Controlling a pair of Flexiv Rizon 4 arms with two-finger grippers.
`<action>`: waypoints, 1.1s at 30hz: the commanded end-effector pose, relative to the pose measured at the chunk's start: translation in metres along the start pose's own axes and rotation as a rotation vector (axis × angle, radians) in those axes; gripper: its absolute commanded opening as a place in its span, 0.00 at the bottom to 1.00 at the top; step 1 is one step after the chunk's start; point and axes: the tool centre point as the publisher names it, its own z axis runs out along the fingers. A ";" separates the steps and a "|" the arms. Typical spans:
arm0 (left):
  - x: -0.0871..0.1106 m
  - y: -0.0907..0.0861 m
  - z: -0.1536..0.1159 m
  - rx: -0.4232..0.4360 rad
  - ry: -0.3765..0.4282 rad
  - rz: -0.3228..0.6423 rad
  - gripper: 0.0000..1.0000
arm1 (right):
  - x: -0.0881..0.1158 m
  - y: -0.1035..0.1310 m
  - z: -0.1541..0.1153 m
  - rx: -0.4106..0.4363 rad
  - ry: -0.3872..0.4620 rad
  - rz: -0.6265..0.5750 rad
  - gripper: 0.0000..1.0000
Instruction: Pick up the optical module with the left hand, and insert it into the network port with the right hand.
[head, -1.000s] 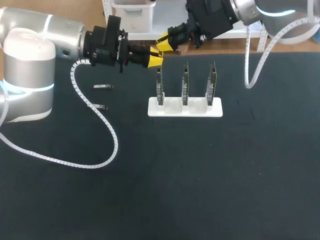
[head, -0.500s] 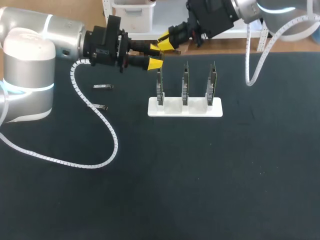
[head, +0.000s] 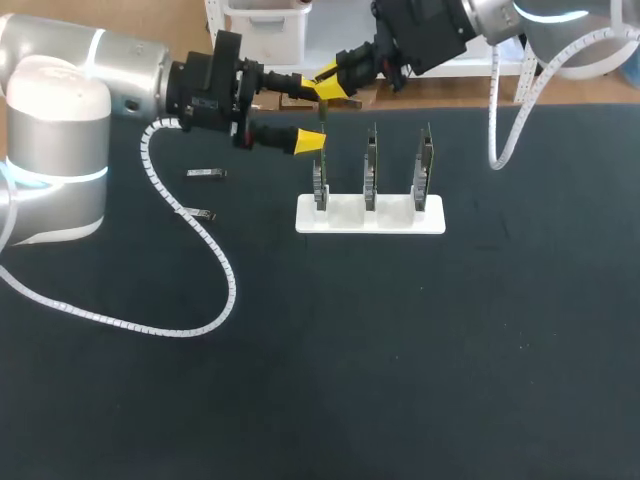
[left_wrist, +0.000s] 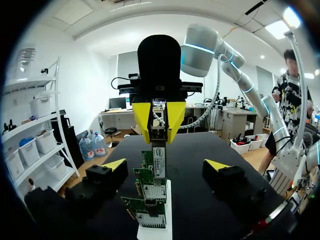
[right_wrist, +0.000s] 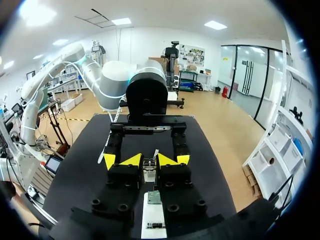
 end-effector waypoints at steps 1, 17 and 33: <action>-0.001 0.002 0.000 0.005 0.004 -0.002 1.00 | -0.001 -0.002 0.000 0.001 -0.002 -0.001 0.00; 0.007 0.013 -0.024 -0.041 0.216 0.059 1.00 | 0.000 -0.002 0.002 -0.001 -0.005 0.009 0.00; 0.020 0.020 -0.048 -0.056 0.316 0.052 1.00 | -0.002 -0.006 0.003 -0.010 0.003 0.011 0.00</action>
